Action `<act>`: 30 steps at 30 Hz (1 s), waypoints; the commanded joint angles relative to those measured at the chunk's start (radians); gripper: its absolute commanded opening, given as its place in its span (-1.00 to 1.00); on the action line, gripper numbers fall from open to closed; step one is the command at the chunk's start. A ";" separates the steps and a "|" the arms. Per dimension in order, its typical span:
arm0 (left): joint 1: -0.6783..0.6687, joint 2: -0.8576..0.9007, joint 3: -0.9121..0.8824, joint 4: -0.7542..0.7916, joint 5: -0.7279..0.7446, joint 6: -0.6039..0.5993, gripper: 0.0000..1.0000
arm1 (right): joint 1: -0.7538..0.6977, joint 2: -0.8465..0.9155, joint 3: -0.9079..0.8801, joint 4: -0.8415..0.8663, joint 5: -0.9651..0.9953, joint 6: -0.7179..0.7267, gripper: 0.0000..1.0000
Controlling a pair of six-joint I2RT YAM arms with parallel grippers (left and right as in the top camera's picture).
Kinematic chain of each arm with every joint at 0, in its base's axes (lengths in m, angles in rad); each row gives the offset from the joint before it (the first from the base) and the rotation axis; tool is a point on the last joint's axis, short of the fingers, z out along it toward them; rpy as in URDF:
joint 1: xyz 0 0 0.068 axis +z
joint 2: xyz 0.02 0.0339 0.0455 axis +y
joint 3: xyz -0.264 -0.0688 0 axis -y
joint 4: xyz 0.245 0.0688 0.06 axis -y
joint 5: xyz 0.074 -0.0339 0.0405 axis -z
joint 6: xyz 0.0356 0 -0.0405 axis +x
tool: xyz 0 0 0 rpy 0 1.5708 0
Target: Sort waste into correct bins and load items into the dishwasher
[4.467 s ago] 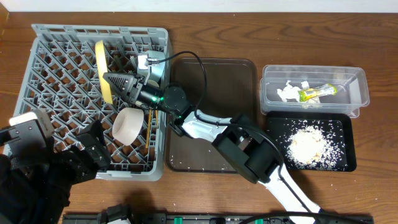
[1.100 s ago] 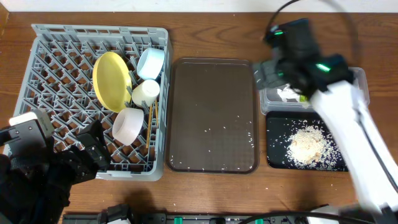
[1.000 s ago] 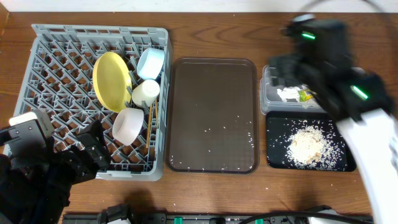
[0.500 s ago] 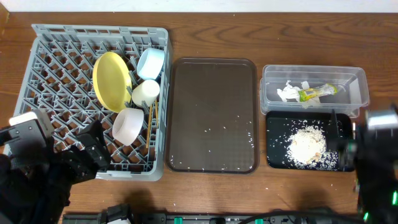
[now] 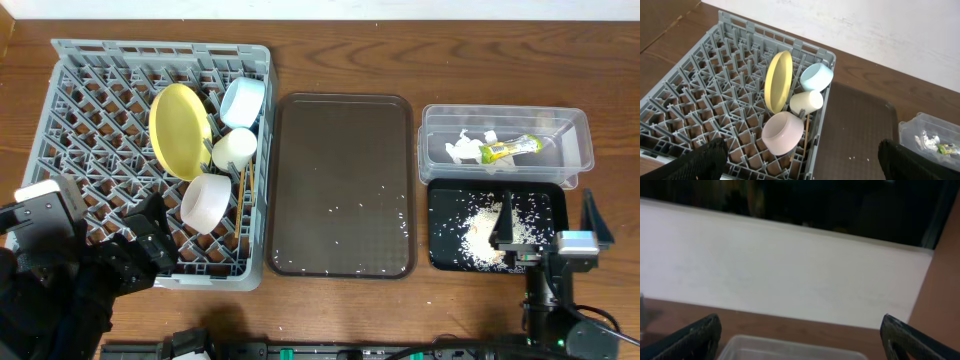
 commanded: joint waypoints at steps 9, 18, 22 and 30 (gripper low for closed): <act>0.002 0.000 0.004 0.004 -0.006 -0.009 0.94 | -0.015 -0.038 -0.250 0.146 -0.068 0.140 0.98; 0.002 0.000 0.004 0.003 -0.006 -0.009 0.94 | -0.015 -0.038 -0.261 -0.090 -0.065 0.140 0.98; 0.002 0.000 0.005 0.003 -0.006 -0.009 0.94 | -0.016 -0.037 -0.261 -0.083 -0.063 0.140 0.99; 0.002 0.000 0.005 0.004 -0.006 -0.009 0.94 | -0.016 -0.037 -0.261 -0.082 -0.063 0.140 0.98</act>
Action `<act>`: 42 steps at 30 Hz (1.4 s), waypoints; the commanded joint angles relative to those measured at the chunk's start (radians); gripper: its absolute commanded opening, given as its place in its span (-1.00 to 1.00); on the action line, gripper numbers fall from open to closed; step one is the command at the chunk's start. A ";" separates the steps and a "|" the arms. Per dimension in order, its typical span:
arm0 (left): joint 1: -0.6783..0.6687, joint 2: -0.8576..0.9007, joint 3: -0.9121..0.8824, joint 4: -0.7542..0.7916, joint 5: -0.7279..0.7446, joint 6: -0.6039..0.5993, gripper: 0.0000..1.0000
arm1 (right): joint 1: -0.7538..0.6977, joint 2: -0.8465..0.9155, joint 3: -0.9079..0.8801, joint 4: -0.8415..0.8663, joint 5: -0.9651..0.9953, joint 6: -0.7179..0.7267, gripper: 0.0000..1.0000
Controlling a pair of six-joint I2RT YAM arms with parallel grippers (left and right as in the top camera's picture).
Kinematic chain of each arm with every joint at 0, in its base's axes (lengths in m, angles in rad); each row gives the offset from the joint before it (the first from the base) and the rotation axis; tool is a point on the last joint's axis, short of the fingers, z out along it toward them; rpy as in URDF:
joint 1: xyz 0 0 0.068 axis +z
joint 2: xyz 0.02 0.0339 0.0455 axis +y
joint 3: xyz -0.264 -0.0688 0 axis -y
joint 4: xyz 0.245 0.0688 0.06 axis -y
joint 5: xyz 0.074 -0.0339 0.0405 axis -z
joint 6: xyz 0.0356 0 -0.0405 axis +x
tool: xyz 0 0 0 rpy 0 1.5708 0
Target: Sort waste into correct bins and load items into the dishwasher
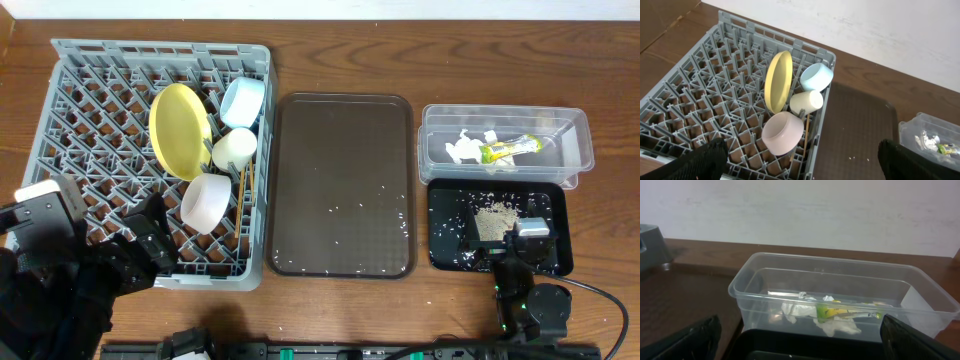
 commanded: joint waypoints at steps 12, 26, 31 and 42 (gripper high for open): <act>0.002 0.000 0.004 0.003 -0.006 -0.009 0.94 | -0.016 -0.005 -0.001 -0.005 -0.008 0.017 0.99; 0.002 -0.003 0.003 0.003 -0.006 -0.009 0.94 | -0.016 -0.005 -0.001 -0.005 -0.008 0.017 0.98; 0.002 -0.039 -0.005 0.003 -0.006 -0.009 0.94 | -0.016 -0.005 -0.001 -0.005 -0.008 0.017 0.98; 0.002 -0.314 -0.335 0.015 -0.052 0.007 0.94 | -0.016 -0.005 -0.001 -0.005 -0.008 0.017 0.99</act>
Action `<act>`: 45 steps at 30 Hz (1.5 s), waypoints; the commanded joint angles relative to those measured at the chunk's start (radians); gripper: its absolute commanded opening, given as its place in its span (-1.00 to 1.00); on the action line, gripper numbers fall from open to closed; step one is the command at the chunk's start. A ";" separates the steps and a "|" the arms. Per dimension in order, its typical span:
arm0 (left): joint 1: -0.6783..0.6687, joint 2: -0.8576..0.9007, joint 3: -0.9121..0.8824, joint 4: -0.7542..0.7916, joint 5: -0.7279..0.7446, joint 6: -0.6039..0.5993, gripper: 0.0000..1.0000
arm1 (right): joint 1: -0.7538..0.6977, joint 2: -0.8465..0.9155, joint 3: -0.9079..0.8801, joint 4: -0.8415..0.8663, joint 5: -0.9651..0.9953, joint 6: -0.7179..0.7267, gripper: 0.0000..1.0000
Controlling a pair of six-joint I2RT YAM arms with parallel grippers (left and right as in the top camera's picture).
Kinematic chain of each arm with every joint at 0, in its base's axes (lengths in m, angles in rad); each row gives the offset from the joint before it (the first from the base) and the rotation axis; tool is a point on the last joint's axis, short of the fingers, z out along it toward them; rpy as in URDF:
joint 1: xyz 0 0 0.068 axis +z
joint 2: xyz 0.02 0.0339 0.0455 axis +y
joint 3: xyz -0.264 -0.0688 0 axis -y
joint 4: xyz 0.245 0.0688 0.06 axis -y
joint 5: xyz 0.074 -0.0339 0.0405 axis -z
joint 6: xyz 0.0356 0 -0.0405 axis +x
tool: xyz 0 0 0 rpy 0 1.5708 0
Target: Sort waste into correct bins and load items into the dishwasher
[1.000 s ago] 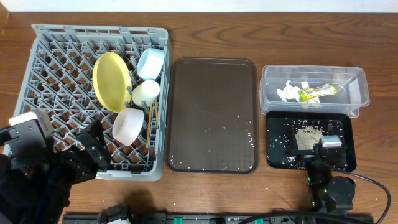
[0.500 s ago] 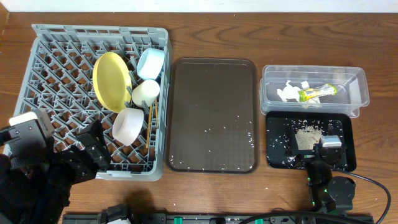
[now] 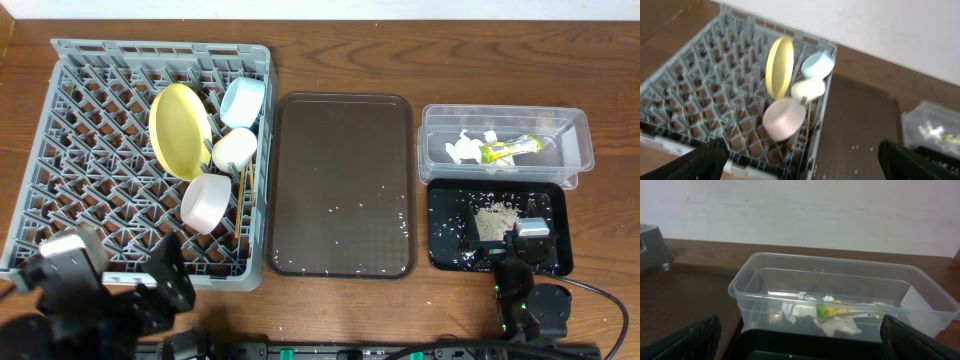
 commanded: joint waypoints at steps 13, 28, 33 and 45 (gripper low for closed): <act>-0.070 -0.435 -0.804 0.723 0.017 -0.161 0.94 | -0.016 -0.005 -0.001 -0.005 -0.008 0.017 0.99; -0.144 -0.471 -1.342 1.726 -0.015 -0.231 0.94 | -0.016 -0.005 -0.001 -0.005 -0.008 0.017 0.99; -0.144 -0.523 -1.413 1.725 -0.030 -0.230 0.94 | -0.016 -0.005 -0.001 -0.005 -0.008 0.017 0.99; -0.145 -0.599 -1.472 1.527 -0.101 -0.190 0.94 | -0.016 -0.005 -0.001 -0.005 -0.008 0.017 0.99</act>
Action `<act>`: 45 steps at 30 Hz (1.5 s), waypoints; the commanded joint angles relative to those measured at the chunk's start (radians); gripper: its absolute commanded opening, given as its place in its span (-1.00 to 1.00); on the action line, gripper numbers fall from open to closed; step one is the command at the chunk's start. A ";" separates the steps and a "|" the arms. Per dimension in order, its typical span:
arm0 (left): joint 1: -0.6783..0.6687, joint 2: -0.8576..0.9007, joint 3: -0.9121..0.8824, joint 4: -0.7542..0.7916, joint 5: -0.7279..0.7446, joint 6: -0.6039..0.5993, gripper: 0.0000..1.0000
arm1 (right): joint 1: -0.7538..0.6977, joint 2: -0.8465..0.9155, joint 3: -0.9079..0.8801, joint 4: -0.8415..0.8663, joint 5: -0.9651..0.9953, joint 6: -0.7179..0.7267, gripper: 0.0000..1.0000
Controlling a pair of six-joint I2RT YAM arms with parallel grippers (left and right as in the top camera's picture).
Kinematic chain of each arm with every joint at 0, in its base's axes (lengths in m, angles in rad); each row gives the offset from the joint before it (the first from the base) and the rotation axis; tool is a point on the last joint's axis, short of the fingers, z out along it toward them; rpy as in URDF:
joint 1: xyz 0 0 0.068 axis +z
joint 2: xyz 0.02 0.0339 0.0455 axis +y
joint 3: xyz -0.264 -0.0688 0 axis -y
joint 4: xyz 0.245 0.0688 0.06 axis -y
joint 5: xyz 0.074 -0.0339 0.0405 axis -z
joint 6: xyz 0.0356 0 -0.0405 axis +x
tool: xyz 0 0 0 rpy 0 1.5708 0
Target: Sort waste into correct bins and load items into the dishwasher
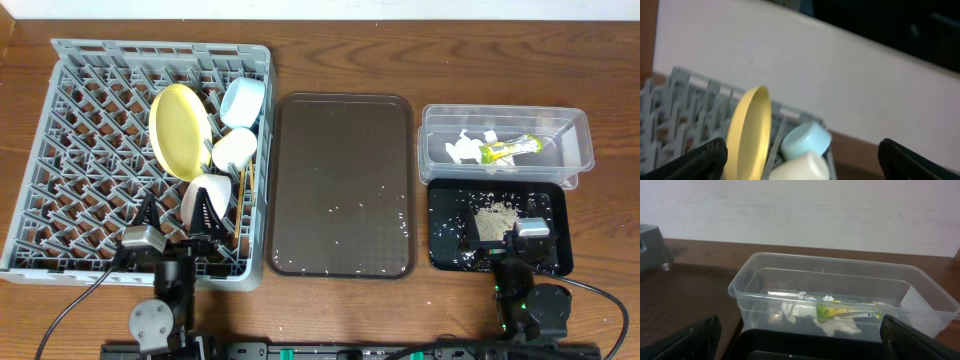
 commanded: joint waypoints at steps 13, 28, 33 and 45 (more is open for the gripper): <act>-0.139 -0.009 -0.005 -0.317 -0.131 0.410 0.94 | -0.016 -0.005 -0.001 -0.004 -0.008 0.017 0.99; -0.148 -0.006 -0.005 -0.318 -0.143 0.410 0.94 | -0.016 -0.005 -0.001 -0.004 -0.008 0.017 0.99; -0.148 -0.006 -0.005 -0.318 -0.143 0.410 0.94 | -0.016 -0.005 -0.001 -0.004 -0.008 0.017 0.98; -0.148 -0.006 -0.005 -0.318 -0.143 0.410 0.94 | -0.016 -0.005 -0.001 -0.004 -0.008 0.017 0.99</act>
